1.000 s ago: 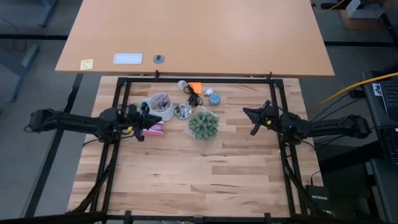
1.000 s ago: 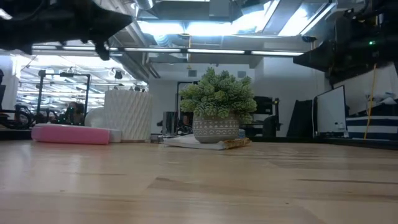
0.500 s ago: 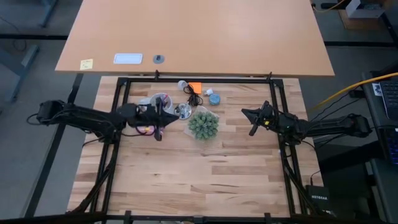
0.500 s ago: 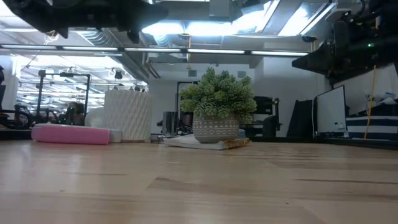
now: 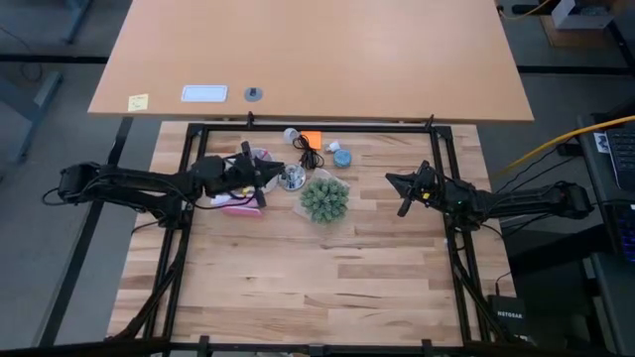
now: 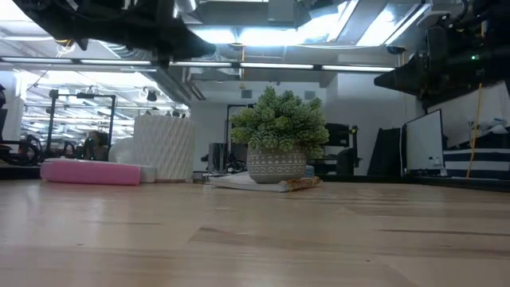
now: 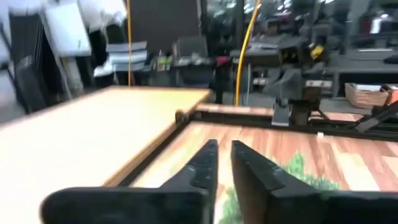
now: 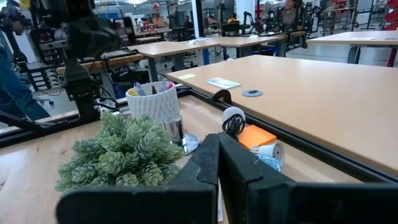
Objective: Screw lightbulb
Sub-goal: Move the light bulb to the middle left of the table
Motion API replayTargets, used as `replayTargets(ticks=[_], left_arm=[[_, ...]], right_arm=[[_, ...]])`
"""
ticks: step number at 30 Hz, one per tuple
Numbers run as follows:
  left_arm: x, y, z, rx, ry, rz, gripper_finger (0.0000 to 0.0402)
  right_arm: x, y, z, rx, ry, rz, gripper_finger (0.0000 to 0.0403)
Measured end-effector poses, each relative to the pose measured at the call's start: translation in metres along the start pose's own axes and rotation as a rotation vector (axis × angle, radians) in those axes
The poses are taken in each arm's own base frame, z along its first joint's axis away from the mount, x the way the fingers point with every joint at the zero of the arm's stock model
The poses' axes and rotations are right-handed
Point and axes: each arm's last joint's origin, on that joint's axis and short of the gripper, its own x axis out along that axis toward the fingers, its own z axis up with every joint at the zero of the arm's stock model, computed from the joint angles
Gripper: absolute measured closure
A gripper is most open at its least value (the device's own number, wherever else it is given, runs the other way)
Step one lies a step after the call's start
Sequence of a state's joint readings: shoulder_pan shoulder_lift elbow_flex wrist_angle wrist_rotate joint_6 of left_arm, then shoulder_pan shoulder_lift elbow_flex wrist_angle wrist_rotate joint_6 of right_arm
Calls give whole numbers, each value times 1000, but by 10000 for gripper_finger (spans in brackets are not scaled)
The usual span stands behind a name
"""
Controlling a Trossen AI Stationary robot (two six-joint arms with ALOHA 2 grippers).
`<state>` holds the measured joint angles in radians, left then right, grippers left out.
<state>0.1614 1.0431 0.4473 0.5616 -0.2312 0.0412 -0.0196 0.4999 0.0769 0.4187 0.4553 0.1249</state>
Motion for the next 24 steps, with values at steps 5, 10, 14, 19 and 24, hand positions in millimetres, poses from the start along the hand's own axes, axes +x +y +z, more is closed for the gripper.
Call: replayTargets(ticks=[5,10,14,19,24], left_arm=[[0,1,-2,-31,24,9,285],[-5,3,4,100,3,43,264],[-16,11,10,119,19,202,263],[-41,23,13,0,69,473,263],[-63,29,8,-51,158,506,263]], right_arm=[[0,0,0,0,0,0,397],[0,0,0,0,1,0,397],[0,0,0,0,1,0,397],[0,0,0,0,1,0,397],[0,0,0,0,2,3,397]])
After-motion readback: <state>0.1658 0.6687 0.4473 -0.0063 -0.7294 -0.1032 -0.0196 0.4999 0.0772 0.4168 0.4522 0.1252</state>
